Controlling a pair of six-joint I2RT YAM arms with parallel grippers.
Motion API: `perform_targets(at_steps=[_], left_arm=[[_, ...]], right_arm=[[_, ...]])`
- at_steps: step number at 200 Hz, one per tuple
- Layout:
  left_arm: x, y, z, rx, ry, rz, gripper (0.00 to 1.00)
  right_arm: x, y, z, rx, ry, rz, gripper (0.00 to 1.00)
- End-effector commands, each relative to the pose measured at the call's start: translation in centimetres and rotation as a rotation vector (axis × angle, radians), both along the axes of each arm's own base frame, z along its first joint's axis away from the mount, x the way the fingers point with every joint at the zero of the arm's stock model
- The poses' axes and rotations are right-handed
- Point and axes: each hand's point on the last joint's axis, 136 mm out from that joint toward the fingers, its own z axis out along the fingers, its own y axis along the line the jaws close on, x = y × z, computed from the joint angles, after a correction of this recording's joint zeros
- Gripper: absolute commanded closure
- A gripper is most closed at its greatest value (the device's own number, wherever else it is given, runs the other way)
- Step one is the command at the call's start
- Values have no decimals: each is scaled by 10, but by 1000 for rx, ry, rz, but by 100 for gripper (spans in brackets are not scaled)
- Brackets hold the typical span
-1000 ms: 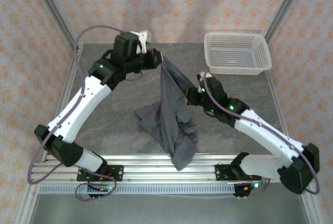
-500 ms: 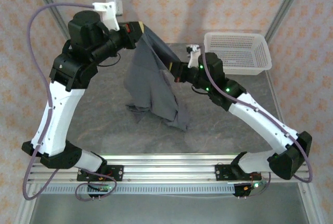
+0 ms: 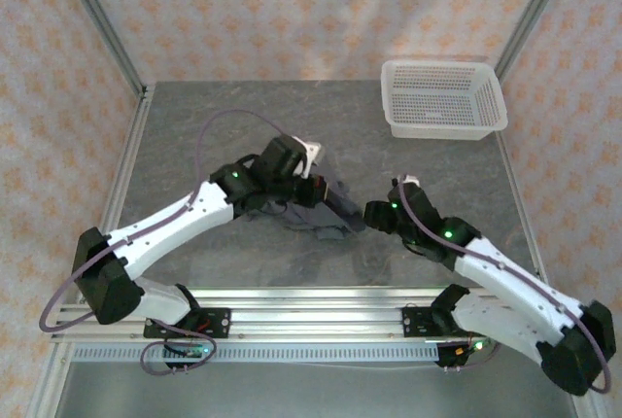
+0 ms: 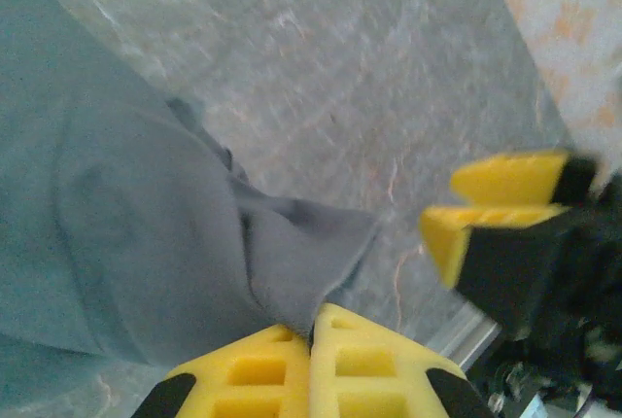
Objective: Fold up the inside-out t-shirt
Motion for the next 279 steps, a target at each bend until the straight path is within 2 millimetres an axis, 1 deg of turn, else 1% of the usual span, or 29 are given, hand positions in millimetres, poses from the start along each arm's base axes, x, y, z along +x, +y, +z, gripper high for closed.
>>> perform_targets(at_steps=[1,11,21,29,36,47,59,70,79,94,104,116,128,144,147,150,159,163,182,198,207,220,237,243,252,267,279], left_arm=[[3,4,5,4,-98,40,89],[2,2,4,-18,-102,32,76],[0,-2,15,-76,-124,17,62],[-3,-6,28,-130,-152,-1,52],[-5,-8,40,-173,-180,-15,46],[-10,-8,60,-226,-230,-36,42],[-12,1,79,-243,-287,-25,42],[-13,17,91,-229,-338,21,42],[-11,34,96,-196,-371,81,42],[-4,70,95,-103,-394,228,44],[-1,91,90,-54,-390,304,46],[1,107,83,-35,-375,353,46],[3,120,74,-31,-352,394,47],[5,135,63,-23,-330,446,47],[5,137,61,-23,-328,453,47],[4,139,60,-25,-324,458,48],[4,144,58,-34,-321,476,48],[4,145,56,-36,-319,480,48],[2,150,53,-30,-313,488,48],[1,153,50,-18,-308,499,48],[1,155,48,-15,-306,501,48],[1,156,46,-13,-303,504,48],[1,157,42,-6,-299,504,48],[1,157,41,-5,-297,504,48],[2,156,38,-4,-291,505,48],[4,154,34,-3,-278,501,48],[5,152,31,-3,-270,500,48]], right_arm=[[-1,3,54,109,-127,20,31],[-3,8,75,170,-182,47,27],[-2,10,90,201,-227,60,25],[0,10,95,193,-248,60,25],[2,9,94,168,-254,59,25],[7,7,88,118,-244,52,25],[10,12,77,78,-208,81,25],[8,24,64,56,-166,149,27],[6,34,51,45,-118,202,29],[1,48,29,3,-47,256,33],[-2,58,19,-36,-30,273,34],[-7,74,10,-85,-40,291,35],[-9,86,8,-133,-61,297,36],[-7,92,8,-227,-72,267,38],[-8,94,11,-234,-78,269,38],[-8,98,3,-270,-60,278,38],[-10,107,-4,-334,-41,308,38],[-11,110,-10,-373,-28,322,38],[-14,128,-24,-550,-12,391,36],[-15,143,-35,-631,10,435,35],[-13,143,-42,-663,24,421,36],[-9,133,-51,-716,28,381,40],[-12,115,-57,-759,47,342,51],[-16,112,-57,-745,57,343,55],[-22,107,-58,-707,72,337,59],[-34,99,-61,-611,98,307,60],[-46,95,-71,-509,140,281,61]])
